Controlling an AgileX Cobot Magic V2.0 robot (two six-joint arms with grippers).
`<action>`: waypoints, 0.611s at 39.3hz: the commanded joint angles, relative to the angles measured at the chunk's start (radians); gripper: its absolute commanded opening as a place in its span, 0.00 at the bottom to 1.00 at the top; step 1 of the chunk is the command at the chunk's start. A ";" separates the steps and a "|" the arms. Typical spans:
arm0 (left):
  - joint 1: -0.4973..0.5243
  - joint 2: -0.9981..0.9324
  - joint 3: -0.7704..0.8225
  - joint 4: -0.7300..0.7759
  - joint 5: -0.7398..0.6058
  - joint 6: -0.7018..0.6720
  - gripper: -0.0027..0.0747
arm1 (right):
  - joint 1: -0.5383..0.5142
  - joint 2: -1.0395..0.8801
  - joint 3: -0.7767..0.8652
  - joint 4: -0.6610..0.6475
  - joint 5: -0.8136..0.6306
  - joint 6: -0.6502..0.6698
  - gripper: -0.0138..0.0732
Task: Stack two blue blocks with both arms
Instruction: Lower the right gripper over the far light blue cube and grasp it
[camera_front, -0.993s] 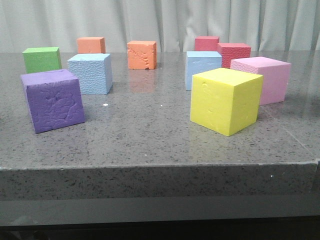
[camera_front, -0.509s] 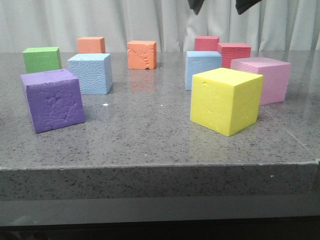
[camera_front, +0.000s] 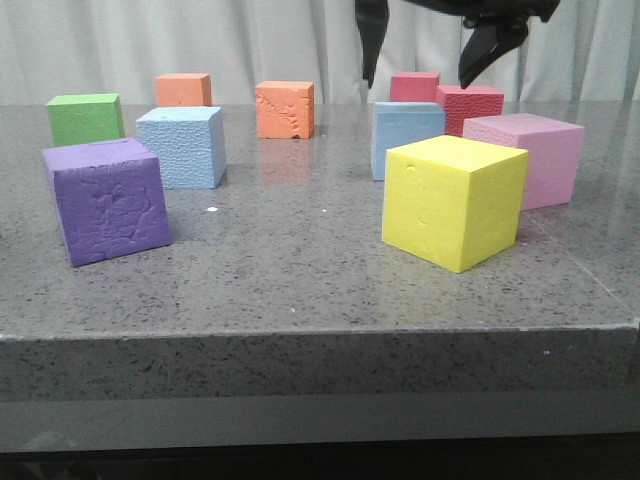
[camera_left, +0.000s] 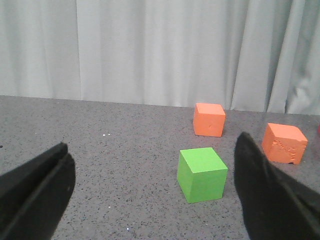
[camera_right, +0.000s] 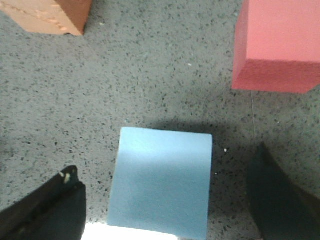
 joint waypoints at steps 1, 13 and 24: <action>-0.006 0.004 -0.034 -0.008 -0.088 -0.004 0.83 | -0.003 -0.024 -0.037 -0.032 -0.040 0.010 0.90; -0.006 0.004 -0.034 -0.008 -0.088 -0.004 0.83 | -0.003 0.021 -0.037 -0.032 -0.053 0.010 0.89; -0.006 0.004 -0.034 -0.008 -0.088 -0.004 0.83 | -0.003 0.011 -0.037 -0.031 -0.052 0.010 0.56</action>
